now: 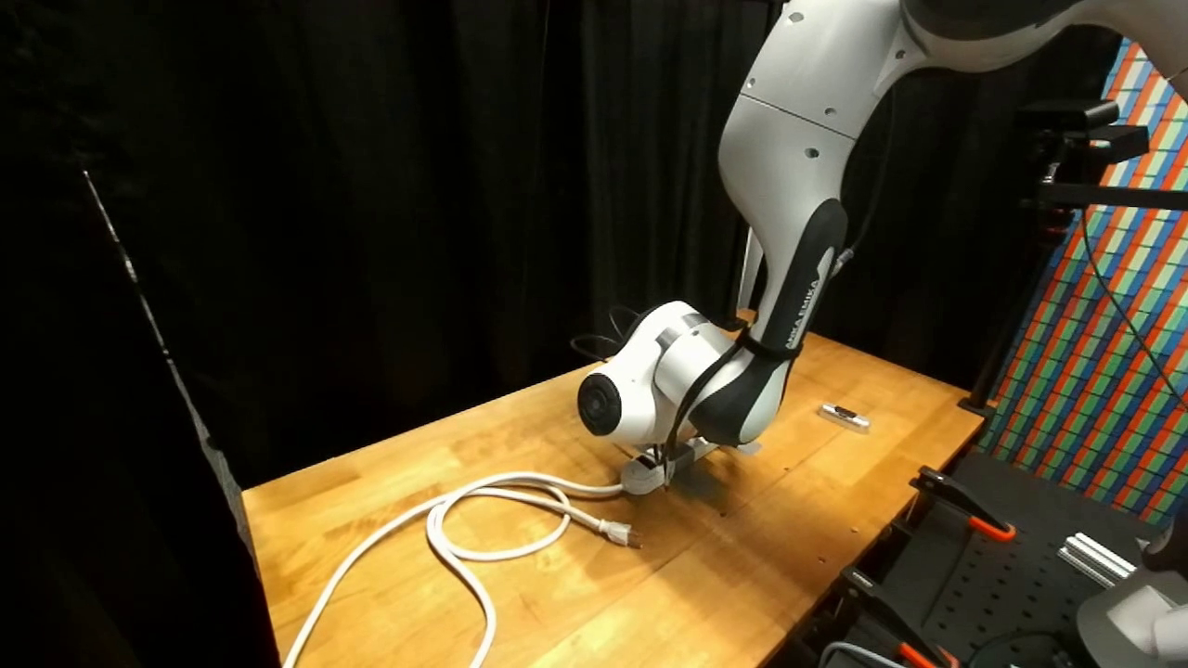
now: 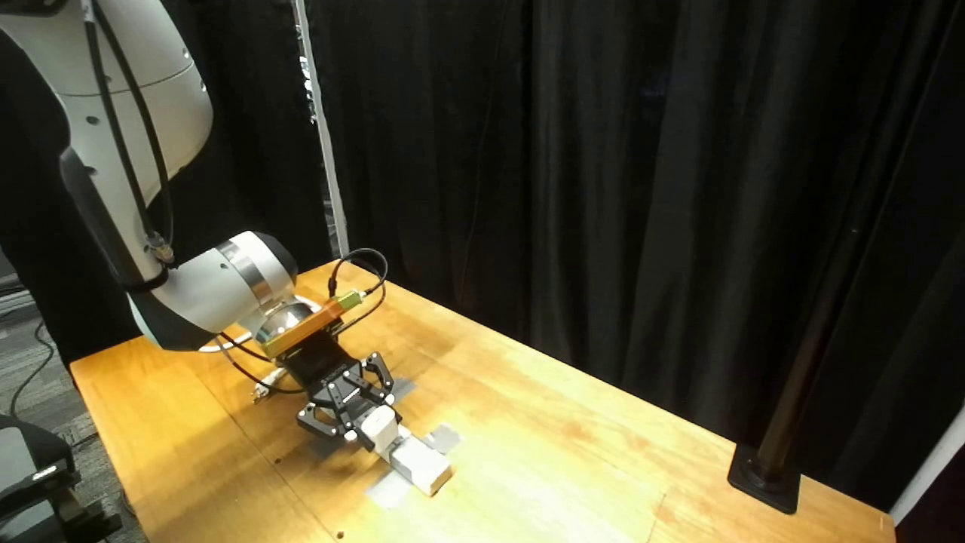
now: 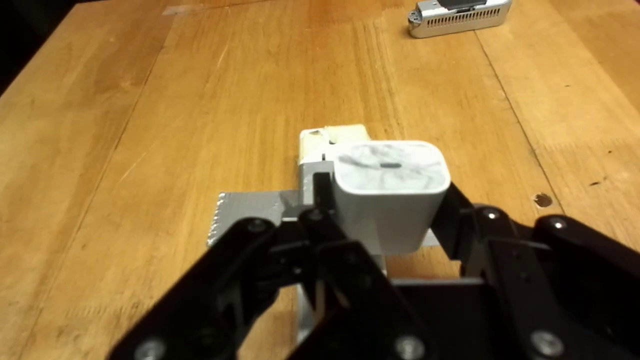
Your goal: Plug the charger head into the extension cord
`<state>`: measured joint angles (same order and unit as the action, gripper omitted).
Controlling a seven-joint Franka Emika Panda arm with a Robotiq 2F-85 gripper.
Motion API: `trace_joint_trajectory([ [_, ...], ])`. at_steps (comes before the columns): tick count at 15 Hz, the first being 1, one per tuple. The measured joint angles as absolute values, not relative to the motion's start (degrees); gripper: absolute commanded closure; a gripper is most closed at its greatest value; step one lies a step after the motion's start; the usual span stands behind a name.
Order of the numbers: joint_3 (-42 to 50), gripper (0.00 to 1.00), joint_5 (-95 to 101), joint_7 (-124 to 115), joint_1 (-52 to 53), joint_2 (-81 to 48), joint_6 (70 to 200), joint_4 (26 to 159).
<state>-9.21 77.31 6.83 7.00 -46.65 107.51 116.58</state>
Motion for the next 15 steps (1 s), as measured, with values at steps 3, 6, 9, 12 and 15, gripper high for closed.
trace_joint_trajectory([
  [3,-9.2,0.77,76.7,6.5,6.5,-45.8,107.4,116.8],
  [6,-9.2,0.77,75.4,6.5,6.4,-44.1,107.4,118.0],
  [9,-9.2,0.77,74.9,7.5,6.3,-42.7,107.5,119.0],
  [12,-9.0,0.77,75.0,10.3,6.2,-41.8,107.5,119.0],
  [15,-8.8,0.77,75.2,13.1,6.2,-41.1,107.4,118.8],
])
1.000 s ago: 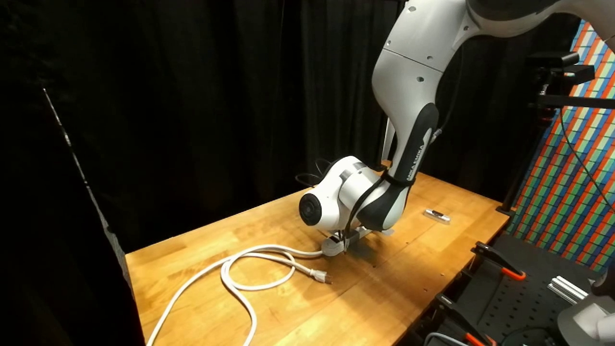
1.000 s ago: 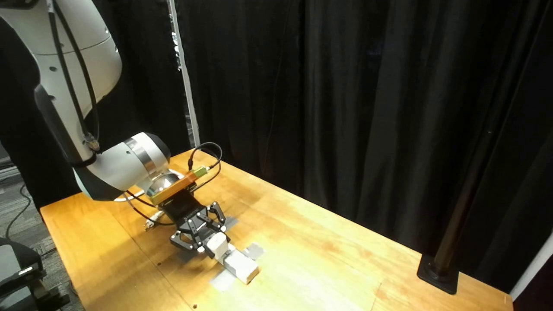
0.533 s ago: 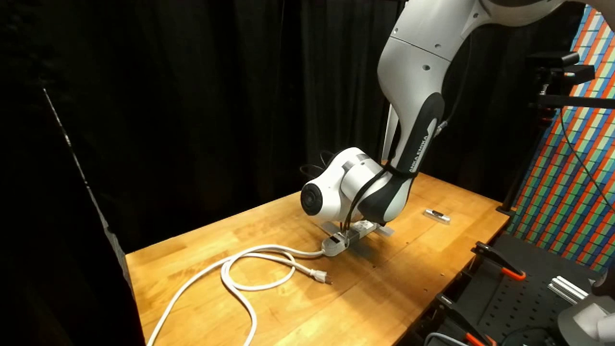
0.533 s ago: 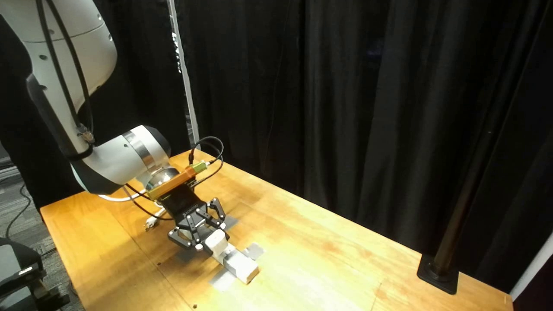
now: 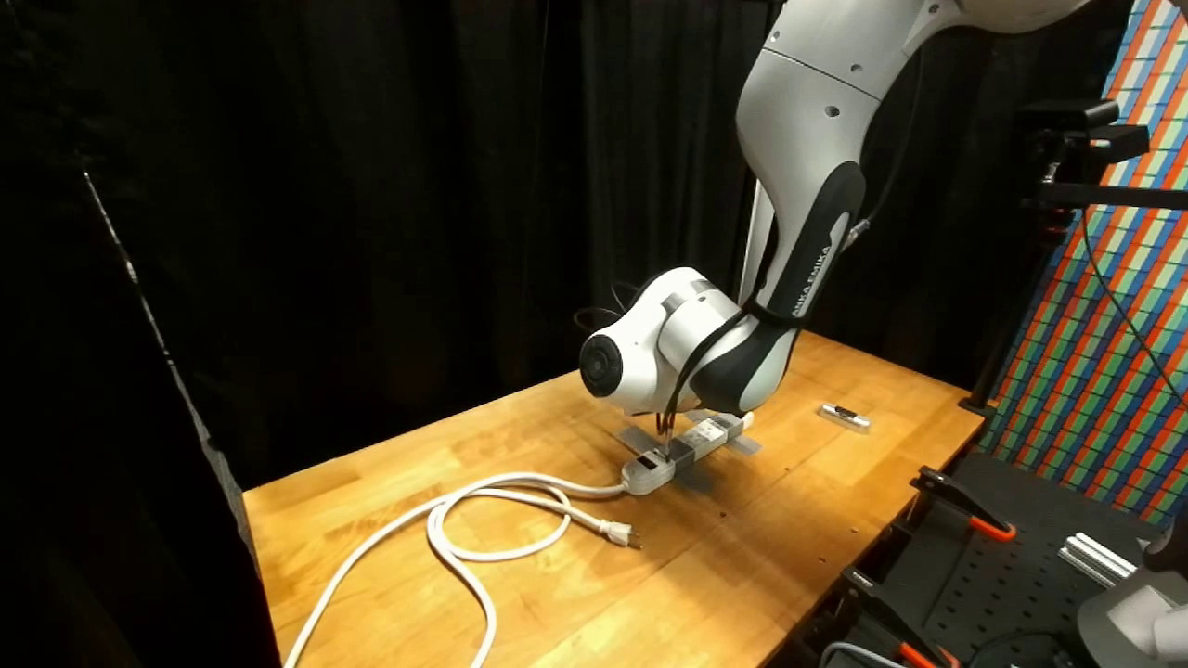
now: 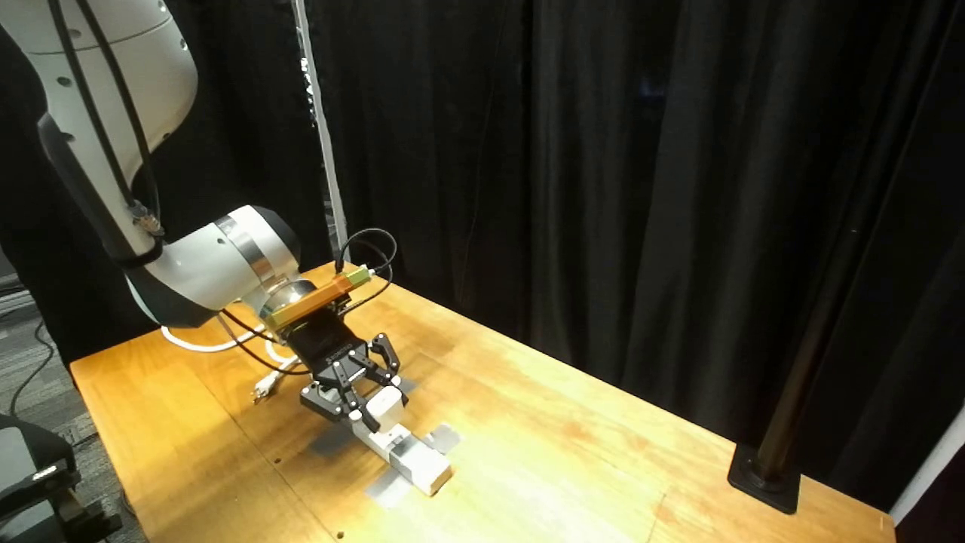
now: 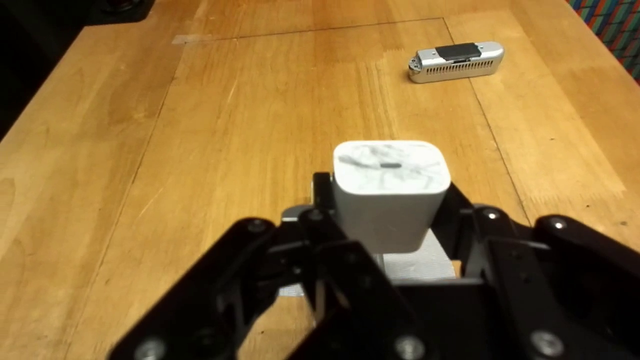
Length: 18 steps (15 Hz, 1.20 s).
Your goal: Plug the charger head into the extension cord
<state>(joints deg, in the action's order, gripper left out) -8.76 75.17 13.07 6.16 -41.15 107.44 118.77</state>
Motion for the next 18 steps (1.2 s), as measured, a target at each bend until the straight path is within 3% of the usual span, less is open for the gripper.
trace_joint_trajectory([
  [18,-8.7,0.77,78.1,23.1,5.8,-44.3,112.4,117.0],
])
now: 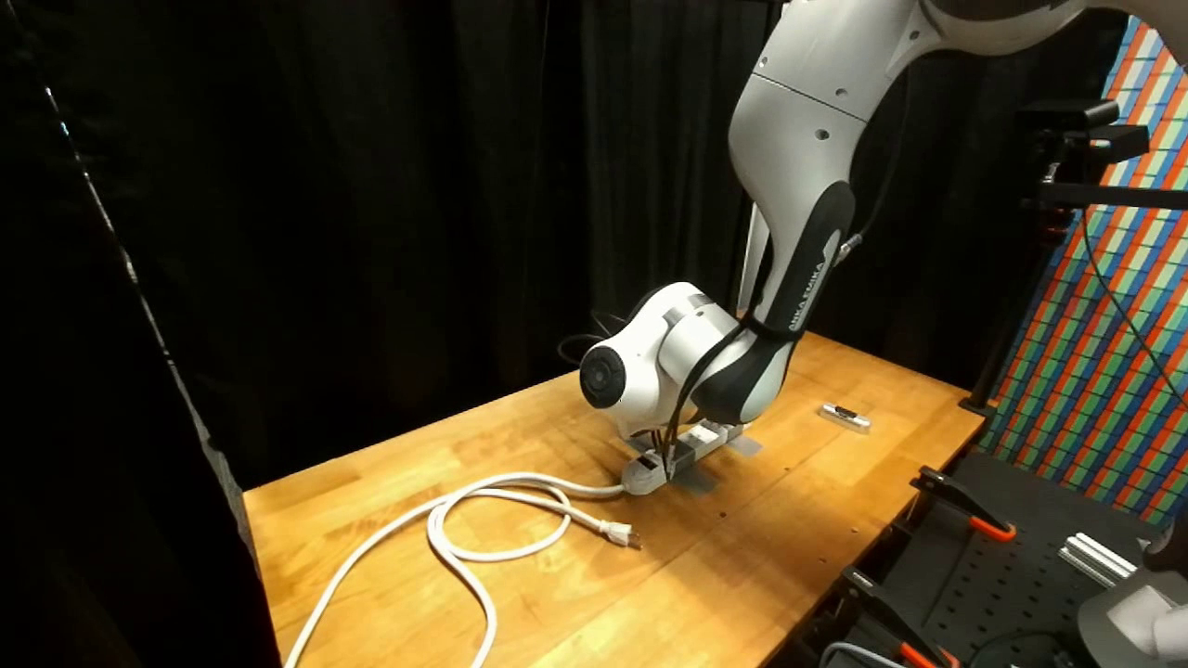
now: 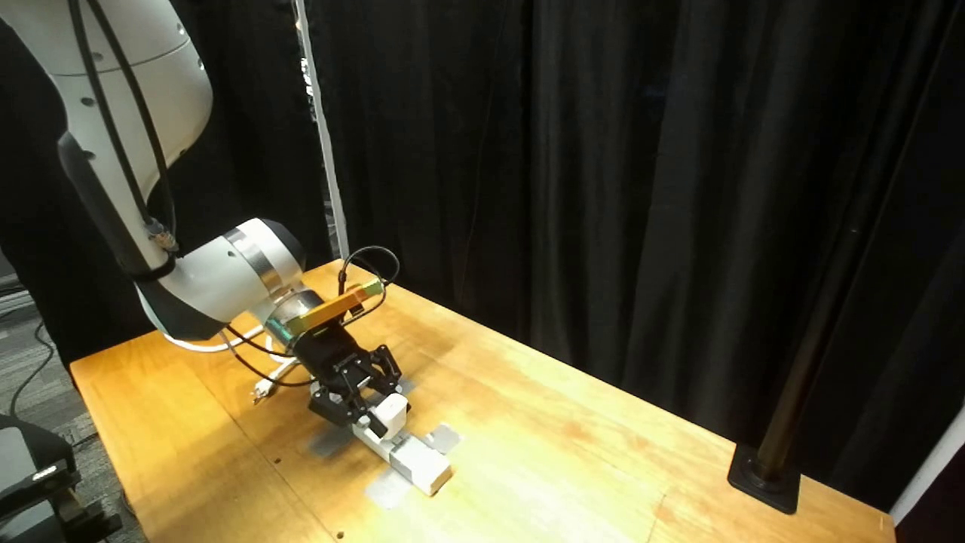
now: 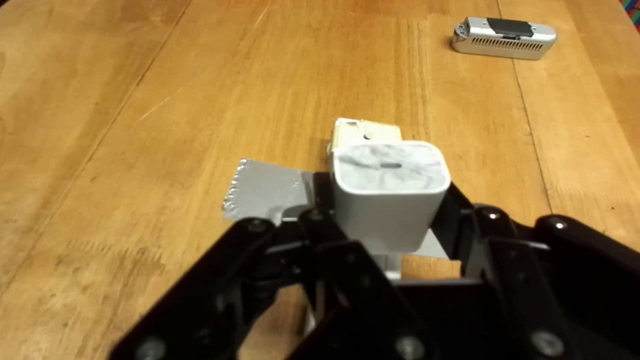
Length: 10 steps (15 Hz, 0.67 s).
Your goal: Plug the charger head into the extension cord
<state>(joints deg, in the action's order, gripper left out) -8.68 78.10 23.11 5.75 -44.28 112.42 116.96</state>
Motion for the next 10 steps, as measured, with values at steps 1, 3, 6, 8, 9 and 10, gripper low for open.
trace_joint_trajectory([
  [1,-8.7,0.77,78.1,22.5,6.1,-44.7,112.4,116.8],
  [3,-8.7,0.77,78.2,20.2,6.9,-45.2,112.1,116.6],
  [6,-8.7,0.77,78.3,16.6,8.2,-45.3,111.7,116.6],
  [8,-8.7,0.77,78.4,15.1,8.8,-45.4,111.5,116.6],
  [9,-8.7,0.77,78.4,14.6,9.1,-45.4,111.4,116.6],
  [10,-8.7,0.77,78.4,14.2,9.2,-45.4,111.4,116.6],
])
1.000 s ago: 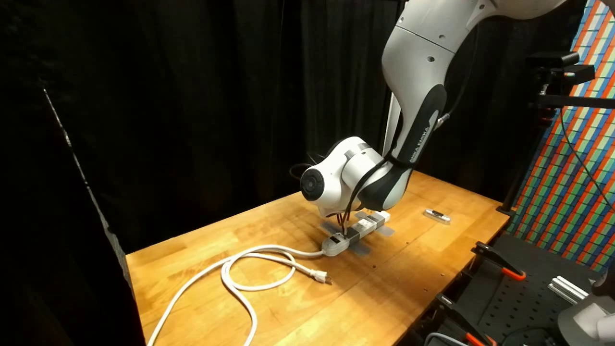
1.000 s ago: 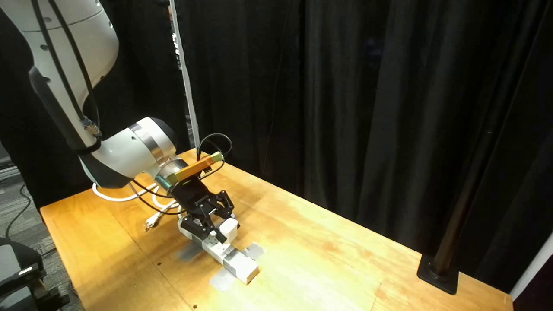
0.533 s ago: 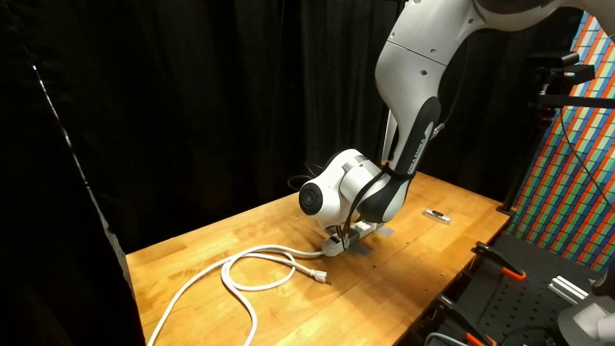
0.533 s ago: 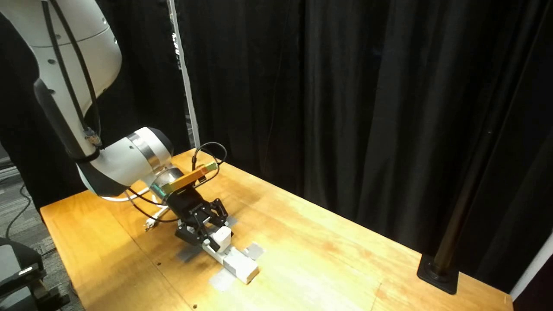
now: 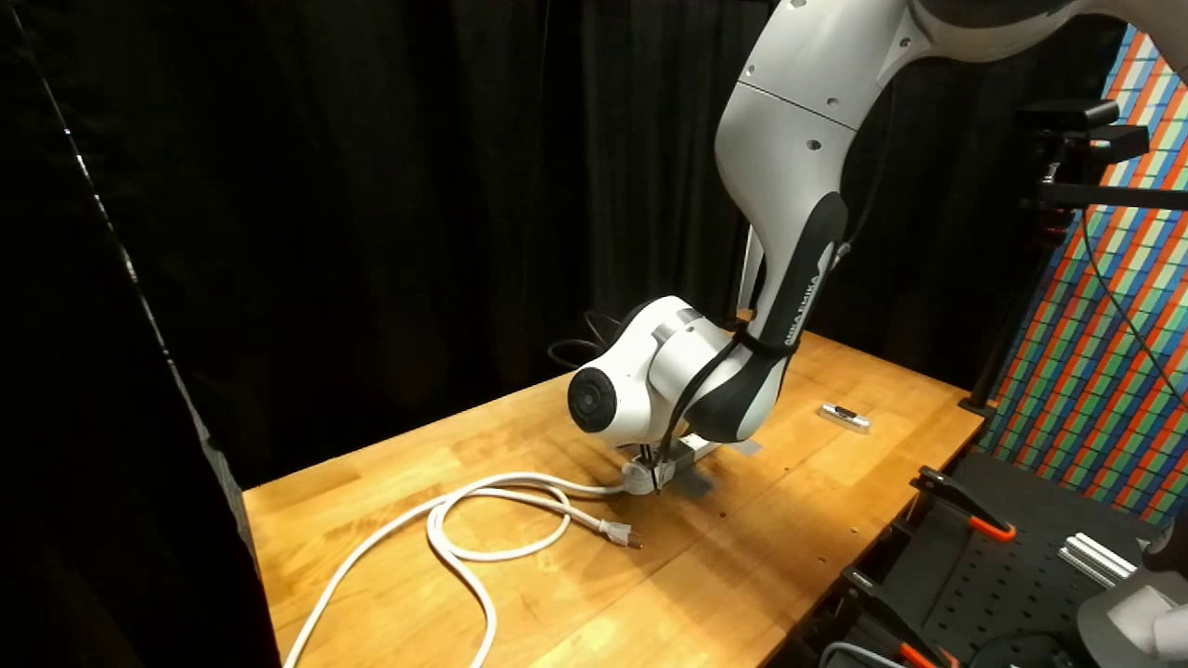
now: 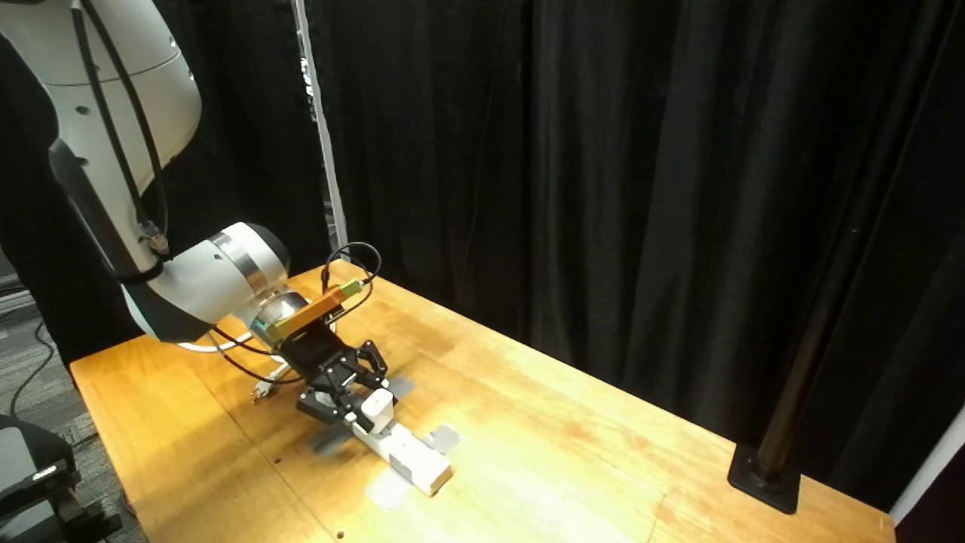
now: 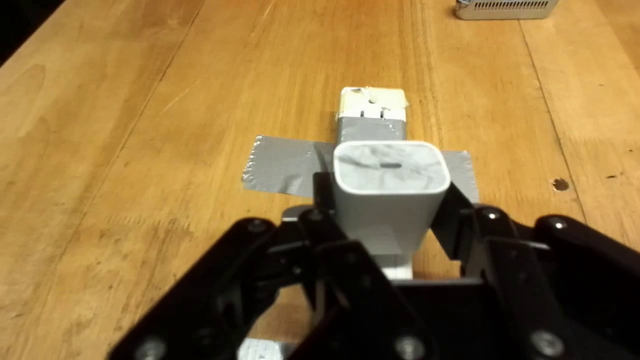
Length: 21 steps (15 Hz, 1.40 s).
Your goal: Plug the charger head into the extension cord
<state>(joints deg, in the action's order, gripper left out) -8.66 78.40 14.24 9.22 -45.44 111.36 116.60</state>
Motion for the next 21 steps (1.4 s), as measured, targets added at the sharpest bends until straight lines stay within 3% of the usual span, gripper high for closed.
trace_joint_trajectory([
  [21,-8.4,0.77,77.7,20.4,7.4,-46.4,111.3,114.3],
])
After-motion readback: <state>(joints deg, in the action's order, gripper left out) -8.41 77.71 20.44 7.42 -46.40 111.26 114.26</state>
